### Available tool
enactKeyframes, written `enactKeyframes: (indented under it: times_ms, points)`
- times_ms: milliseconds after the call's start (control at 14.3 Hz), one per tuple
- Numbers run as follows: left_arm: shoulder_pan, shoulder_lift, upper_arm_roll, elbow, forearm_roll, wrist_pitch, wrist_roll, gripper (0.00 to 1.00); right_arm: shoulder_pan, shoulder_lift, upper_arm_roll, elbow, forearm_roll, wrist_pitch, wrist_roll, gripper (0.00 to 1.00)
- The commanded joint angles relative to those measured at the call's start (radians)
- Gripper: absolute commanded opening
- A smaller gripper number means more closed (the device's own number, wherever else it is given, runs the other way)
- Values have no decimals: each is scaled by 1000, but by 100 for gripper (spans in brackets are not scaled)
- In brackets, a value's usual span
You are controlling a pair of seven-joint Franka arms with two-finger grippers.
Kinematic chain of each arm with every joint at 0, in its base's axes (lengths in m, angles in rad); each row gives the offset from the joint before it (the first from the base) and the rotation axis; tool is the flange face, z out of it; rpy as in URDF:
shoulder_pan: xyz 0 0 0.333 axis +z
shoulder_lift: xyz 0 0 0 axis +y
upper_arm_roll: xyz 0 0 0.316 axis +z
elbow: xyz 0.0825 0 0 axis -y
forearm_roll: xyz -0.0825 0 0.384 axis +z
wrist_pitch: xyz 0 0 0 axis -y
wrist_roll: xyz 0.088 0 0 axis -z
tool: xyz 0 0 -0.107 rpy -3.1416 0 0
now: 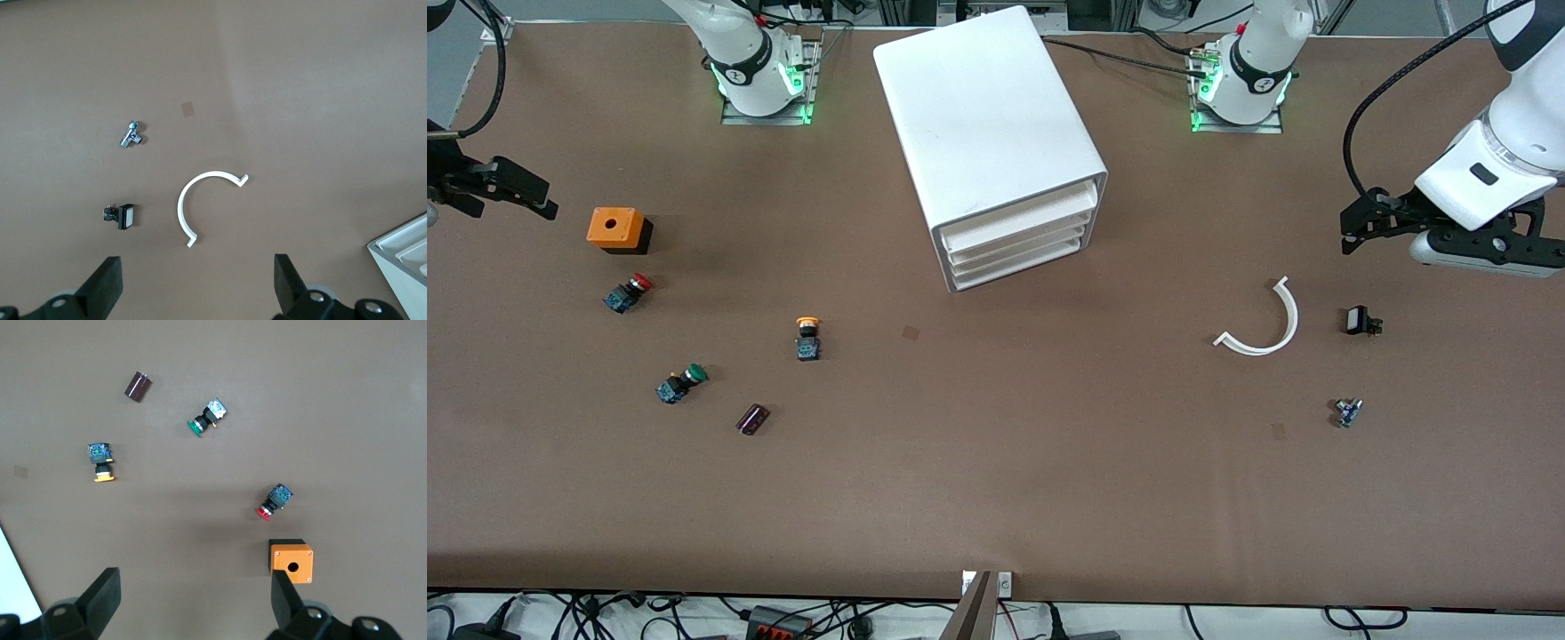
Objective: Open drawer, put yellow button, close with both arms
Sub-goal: 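Reach the left gripper to the bottom drawer handle while the right gripper moves out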
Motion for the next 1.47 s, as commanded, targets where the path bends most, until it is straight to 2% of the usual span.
enactKeyframes:
  times_ms: [0, 280, 420, 700, 840, 981, 1121, 1261, 1401]
  points:
    - [8, 18, -2, 36, -20, -24, 13, 100, -10, -17, 4, -19, 10, 6, 6, 100]
    - [8, 33, -4, 37, -33, -27, 14, 100, -10, -16, 6, -16, 10, 4, 6, 100]
    - [3, 39, -2, 37, -116, -91, 11, 100, -10, -13, 6, -16, 17, -8, -5, 100]
    - [-3, 68, -4, 37, -294, -298, 22, 100, -5, -13, 6, -10, 17, -19, -7, 100]
    - [-3, 105, -54, 36, -373, -358, 24, 100, -7, -14, 6, -8, 17, -20, -8, 100]
    - [-3, 149, -91, 36, -440, -366, 24, 100, -5, -13, 6, -5, 15, -19, -11, 100]
    - [-5, 247, -132, 36, -510, -351, 28, 100, -5, -13, 6, -5, 15, -20, -10, 100]
    - [-5, 327, -177, 36, -594, -229, 92, 100, -10, -13, 6, -5, 15, -26, -8, 100]
    - [-12, 419, -183, 31, -769, -139, 204, 100, -8, -11, 6, -5, 15, -30, -7, 100]
